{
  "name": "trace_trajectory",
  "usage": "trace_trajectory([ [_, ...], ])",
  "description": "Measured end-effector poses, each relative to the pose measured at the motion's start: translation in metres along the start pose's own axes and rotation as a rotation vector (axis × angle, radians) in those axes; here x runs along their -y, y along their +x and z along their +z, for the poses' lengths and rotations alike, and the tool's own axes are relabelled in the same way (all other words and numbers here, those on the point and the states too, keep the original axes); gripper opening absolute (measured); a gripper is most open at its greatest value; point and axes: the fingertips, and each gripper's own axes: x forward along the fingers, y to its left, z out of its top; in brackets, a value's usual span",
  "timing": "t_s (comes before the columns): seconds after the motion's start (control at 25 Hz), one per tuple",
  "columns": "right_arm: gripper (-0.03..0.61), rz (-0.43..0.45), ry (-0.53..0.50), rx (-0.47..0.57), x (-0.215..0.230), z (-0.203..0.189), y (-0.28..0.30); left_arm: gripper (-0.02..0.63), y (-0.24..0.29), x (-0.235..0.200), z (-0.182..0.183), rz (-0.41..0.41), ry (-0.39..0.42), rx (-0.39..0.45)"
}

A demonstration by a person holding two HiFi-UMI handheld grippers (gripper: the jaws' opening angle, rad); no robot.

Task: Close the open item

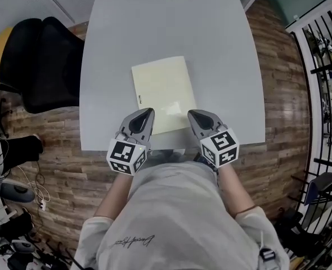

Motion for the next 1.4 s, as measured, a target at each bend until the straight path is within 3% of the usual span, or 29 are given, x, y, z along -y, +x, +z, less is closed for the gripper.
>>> trace_trajectory([
  [0.48,0.014,0.007,-0.002,0.047,-0.001,0.021,0.002,0.009,0.007,0.006,0.011,-0.026,0.013,0.018],
  [1.4,0.014,0.023,-0.021,0.043,-0.011,0.017,0.0,0.008,0.006,0.013,0.009,-0.039,0.03,0.005],
])
